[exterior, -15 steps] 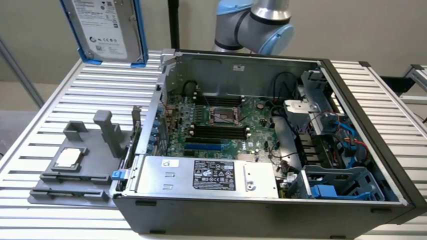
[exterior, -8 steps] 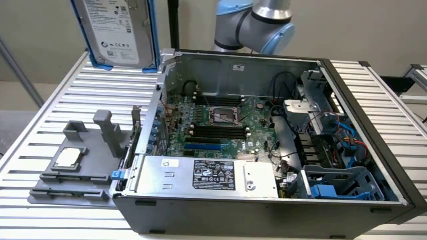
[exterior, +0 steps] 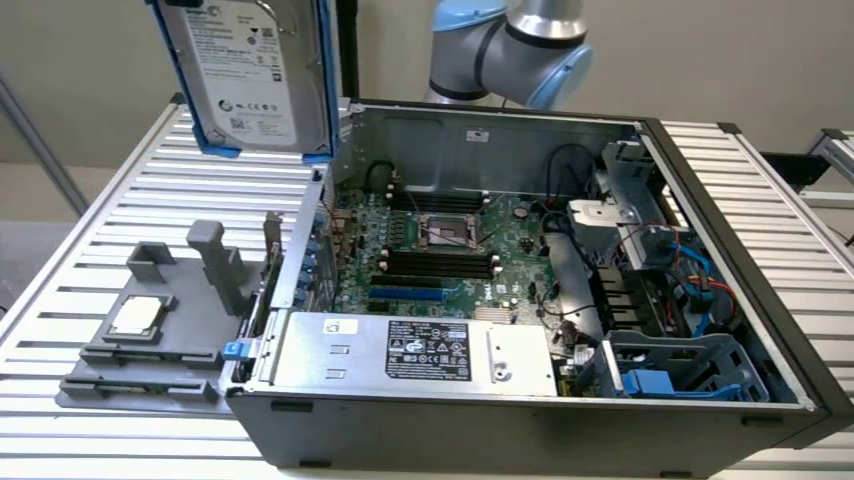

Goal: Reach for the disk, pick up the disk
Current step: 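Pick up the disk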

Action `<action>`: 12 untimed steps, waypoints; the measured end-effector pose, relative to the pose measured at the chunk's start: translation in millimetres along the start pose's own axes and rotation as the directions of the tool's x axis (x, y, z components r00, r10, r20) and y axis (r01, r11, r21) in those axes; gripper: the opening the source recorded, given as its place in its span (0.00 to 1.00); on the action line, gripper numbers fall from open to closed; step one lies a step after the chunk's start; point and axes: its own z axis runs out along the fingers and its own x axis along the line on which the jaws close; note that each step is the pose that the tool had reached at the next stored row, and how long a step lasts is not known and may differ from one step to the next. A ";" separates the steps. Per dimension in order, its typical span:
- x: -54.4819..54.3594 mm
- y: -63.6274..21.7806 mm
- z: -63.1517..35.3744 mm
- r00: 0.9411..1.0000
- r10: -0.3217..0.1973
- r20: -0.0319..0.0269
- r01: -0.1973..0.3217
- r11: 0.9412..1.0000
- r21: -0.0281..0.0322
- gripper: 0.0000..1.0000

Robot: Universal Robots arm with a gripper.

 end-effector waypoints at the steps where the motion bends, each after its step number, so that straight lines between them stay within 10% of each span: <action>1: 2.4 -3.0 -0.1 1.000 0.000 0.000 0.000 1.000 0.000 0.33; 12: 24.0 -44.1 -0.5 1.000 0.000 0.000 0.000 1.000 0.000 0.33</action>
